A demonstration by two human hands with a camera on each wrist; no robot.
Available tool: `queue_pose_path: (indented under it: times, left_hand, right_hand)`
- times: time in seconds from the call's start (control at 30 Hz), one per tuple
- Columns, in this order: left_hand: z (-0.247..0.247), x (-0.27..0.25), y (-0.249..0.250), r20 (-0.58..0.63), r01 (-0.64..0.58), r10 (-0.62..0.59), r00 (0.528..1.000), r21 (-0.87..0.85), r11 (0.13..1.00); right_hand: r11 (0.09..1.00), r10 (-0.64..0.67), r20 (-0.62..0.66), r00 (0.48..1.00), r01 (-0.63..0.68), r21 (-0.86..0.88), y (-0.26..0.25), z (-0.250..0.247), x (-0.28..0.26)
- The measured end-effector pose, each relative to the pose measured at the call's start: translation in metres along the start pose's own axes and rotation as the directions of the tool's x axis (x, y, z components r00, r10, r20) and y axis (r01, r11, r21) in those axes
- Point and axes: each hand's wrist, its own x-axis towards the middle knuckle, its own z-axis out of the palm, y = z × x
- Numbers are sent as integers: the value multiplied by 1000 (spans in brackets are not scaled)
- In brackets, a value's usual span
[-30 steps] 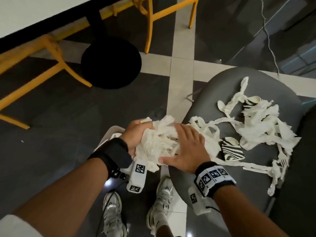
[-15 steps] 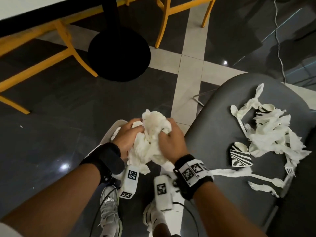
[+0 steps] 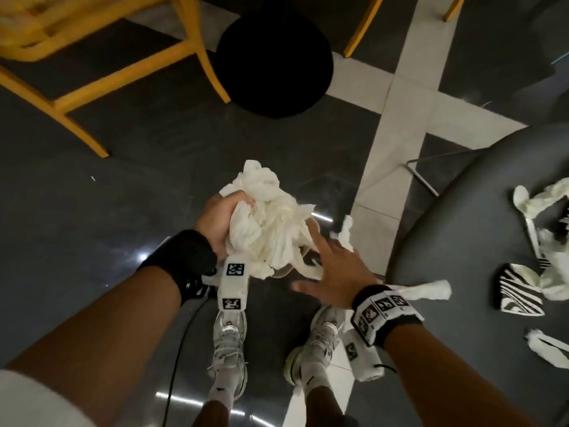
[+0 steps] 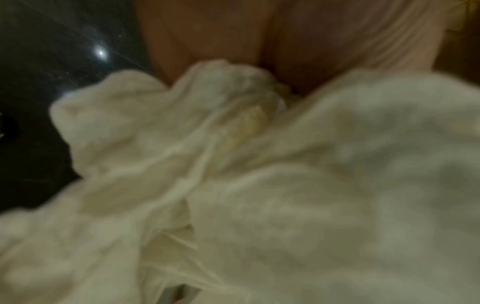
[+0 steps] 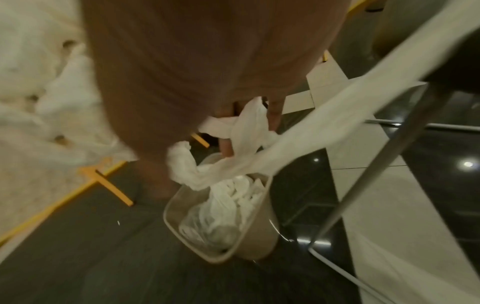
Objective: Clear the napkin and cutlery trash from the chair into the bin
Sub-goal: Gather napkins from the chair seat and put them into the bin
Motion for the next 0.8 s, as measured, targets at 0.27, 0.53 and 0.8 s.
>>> queue_pose_path:
  times: [0.27, 0.53, 0.8]
  left_hand:
    - [-7, 39, -36, -145, -228, 327, 934, 461, 858]
    - [-33, 122, -118, 16, -250, 536, 844, 895, 368]
    - [-61, 181, -147, 193, -180, 70, 979, 971, -159]
  right_hand:
    - [639, 458, -10, 889, -321, 699, -2, 40, 58]
    - [683, 276, 81, 958, -254, 685, -10, 65, 149]
    - [1000, -8, 14, 1000, 8, 1, 4, 78, 160]
